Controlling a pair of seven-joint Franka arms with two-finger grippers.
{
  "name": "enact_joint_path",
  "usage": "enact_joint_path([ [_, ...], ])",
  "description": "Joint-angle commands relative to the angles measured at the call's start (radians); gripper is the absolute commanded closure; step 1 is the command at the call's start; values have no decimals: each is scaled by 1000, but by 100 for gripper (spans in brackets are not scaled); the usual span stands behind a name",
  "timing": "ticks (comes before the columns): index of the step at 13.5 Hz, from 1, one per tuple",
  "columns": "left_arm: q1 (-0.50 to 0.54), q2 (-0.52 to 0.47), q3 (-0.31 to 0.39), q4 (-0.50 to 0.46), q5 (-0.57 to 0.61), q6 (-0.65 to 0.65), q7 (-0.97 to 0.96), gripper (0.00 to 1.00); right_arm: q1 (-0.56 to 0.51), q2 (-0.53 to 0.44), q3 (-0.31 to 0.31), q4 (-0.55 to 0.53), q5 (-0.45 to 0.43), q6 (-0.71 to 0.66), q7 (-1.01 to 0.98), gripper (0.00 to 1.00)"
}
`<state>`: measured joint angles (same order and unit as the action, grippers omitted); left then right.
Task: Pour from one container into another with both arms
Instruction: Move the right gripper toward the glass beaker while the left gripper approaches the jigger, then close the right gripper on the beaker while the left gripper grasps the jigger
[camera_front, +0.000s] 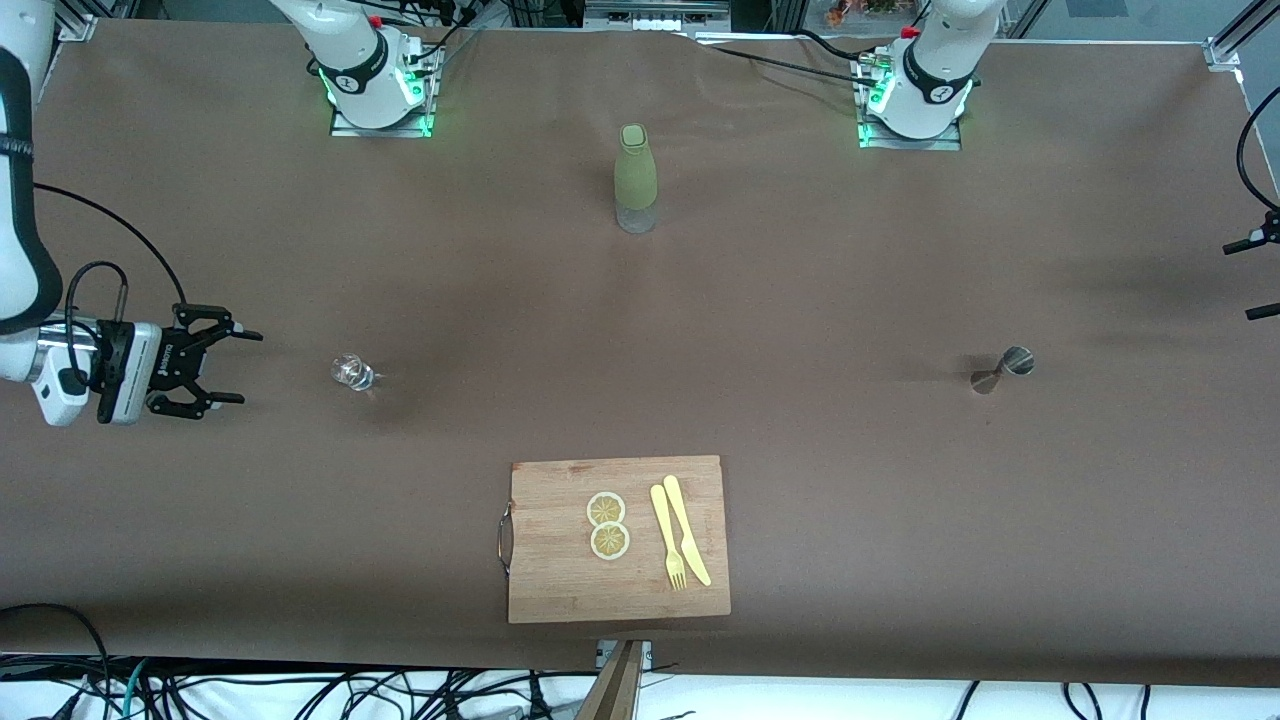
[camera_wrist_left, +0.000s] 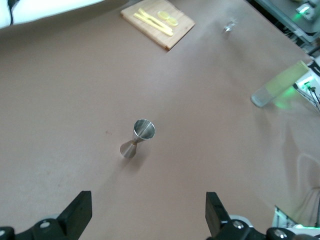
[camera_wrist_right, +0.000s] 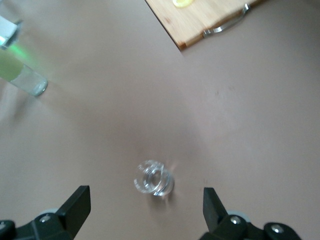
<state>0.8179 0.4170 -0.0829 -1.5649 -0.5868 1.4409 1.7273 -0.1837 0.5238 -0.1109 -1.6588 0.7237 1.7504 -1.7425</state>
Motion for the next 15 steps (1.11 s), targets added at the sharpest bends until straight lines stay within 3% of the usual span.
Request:
enact_joint_path([
  [1, 29, 60, -14, 13, -56, -39, 124, 0, -34, 66, 5, -19, 127, 1, -234, 0],
  [3, 50, 144, -14, 11, -129, -109, 178, 0, -57, 131, 5, -19, 219, -11, -391, 0],
  [7, 56, 230, -14, 8, -177, -119, 244, 0, -74, 238, 5, -19, 328, -52, -627, 0],
  [15, 44, 307, -21, -21, -197, -126, 575, 0, -49, 297, 5, -76, 373, -66, -747, 0],
])
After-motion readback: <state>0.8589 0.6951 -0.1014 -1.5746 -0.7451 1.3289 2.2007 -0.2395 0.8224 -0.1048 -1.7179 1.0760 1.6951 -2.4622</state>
